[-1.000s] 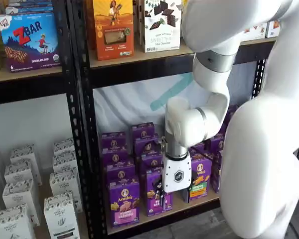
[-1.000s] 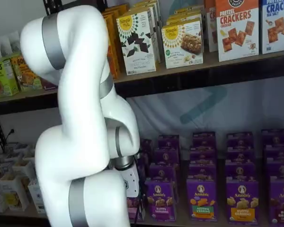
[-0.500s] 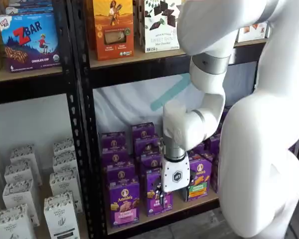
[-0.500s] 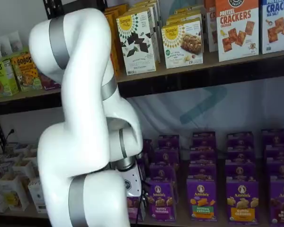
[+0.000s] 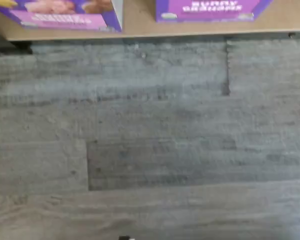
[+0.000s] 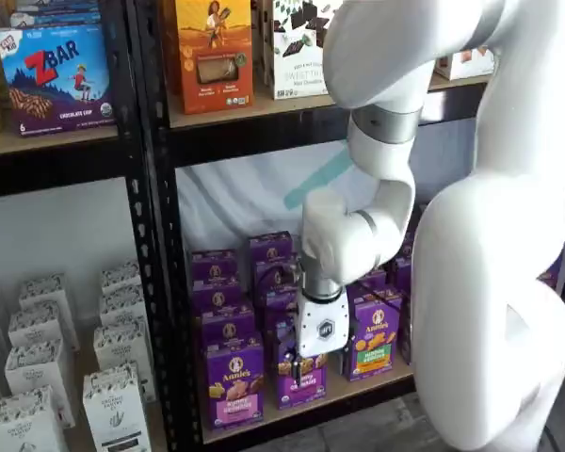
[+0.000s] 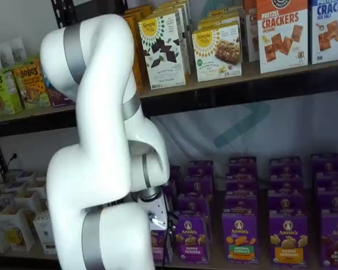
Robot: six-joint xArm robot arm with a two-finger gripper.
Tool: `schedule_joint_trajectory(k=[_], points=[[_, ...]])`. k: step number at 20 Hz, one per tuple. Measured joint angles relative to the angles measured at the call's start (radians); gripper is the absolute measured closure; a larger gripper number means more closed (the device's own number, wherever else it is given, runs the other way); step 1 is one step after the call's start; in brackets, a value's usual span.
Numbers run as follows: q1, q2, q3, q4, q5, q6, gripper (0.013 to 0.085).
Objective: Pick up the purple box with a pink patch in the middle, on the bottom shelf, the first box from the left
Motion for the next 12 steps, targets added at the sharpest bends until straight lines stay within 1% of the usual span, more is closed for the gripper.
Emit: schedule_joint_trajectory(k=[1,5,6,8,10,12], points=[[0.005,0.011,-0.011,0.007,-0.008,-0.003,0.0130],[0.018,0.056,-0.070,-0.001,-0.014,0.019,0.0130],[0.024,0.074,-0.094,0.006,-0.014,0.017,0.0130],[0.031,0.104,-0.133,0.006,-0.016,0.025,0.0130],[0.034,0.134,-0.179,-0.033,0.004,0.066,0.0130],[0.041,0.166,-0.224,-0.052,0.020,0.091,0.0130]])
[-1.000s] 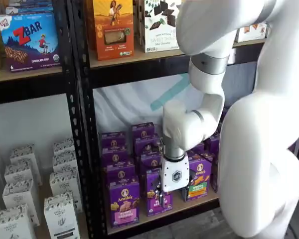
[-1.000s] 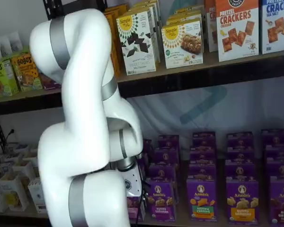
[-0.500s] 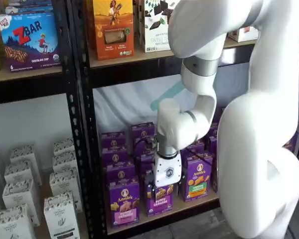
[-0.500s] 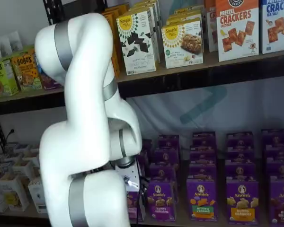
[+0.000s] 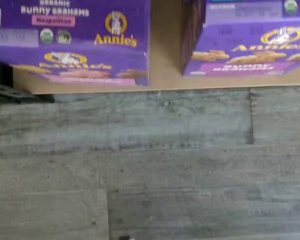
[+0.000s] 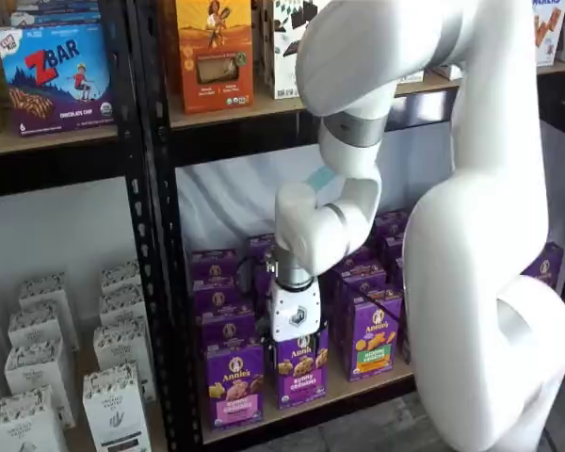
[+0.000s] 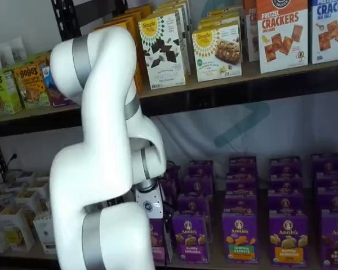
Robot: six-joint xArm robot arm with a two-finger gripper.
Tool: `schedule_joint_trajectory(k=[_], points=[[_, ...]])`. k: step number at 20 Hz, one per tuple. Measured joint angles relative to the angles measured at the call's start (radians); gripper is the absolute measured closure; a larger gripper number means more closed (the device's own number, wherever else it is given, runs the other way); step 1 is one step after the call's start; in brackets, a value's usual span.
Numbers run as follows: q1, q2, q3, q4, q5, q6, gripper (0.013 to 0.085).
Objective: Pick up the purple box with a pink patch in the middle, on the bottom shelf, the first box from the left
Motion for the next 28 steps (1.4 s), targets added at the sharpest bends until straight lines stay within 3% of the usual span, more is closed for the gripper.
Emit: schedule_joint_trajectory(k=[10,16,19,28], points=[[0.027,0.112,-0.160,-0.002,0.036,0.029,0.0130],[0.030,0.168,-0.248,0.054,0.065,-0.022,0.0130],[0.025,0.198,-0.297,0.049,0.097,-0.022,0.0130],[0.025,0.296,-0.413,0.093,0.106,-0.064,0.0130]])
